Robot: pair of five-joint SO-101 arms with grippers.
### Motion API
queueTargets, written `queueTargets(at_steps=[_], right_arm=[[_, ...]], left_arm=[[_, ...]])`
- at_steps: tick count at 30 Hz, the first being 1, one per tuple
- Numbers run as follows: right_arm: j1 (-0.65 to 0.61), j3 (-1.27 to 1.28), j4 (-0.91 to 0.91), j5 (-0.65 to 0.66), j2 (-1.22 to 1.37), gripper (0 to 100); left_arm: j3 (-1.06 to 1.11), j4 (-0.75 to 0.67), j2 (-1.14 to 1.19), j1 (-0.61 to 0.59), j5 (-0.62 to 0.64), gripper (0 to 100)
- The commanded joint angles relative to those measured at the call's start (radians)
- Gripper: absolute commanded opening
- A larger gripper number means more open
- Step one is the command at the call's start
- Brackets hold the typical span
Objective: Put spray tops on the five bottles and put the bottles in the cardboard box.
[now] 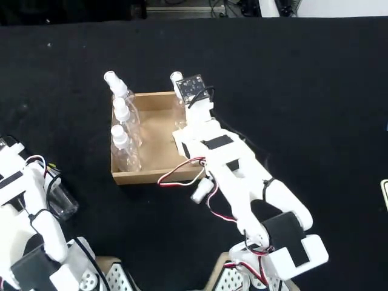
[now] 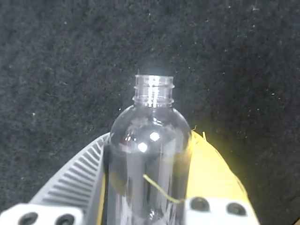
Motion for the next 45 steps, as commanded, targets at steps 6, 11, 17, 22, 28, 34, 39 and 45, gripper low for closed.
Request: queueTargets(at_steps=[6, 11, 17, 22, 28, 34, 39, 45], right_arm=[[-0.009, -0.058, -0.081, 0.009, -0.007, 1.0], [-0.009, -0.058, -0.087, 0.009, -0.002, 1.1], [-0.011, -0.084, -0.106, 0.009, 0.062, 1.1], [-0.014, -0.091, -0.112, 0.009, 0.077, 1.1], [-0.011, -0.068, -0.187, 0.008, 0.081, 1.1], [-0.011, -0.068, -0.193, 0.008, 0.087, 1.1], [-0.014, -0.108, -0.193, 0.008, 0.15, 1.1], [-0.012, -0.12, -0.186, 0.003, 0.153, 1.1]], left_arm=[[0.001, -0.018, -0.028, 0.012, 0.009, 10], [0.001, -0.018, -0.028, 0.012, 0.009, 10], [0.001, -0.018, -0.028, 0.012, 0.009, 10], [0.001, -0.018, -0.028, 0.012, 0.009, 10], [0.001, -0.018, -0.028, 0.012, 0.009, 10], [0.001, -0.018, -0.028, 0.012, 0.009, 10], [0.001, -0.018, -0.028, 0.012, 0.009, 10], [0.001, -0.018, -0.028, 0.01, 0.009, 10]])
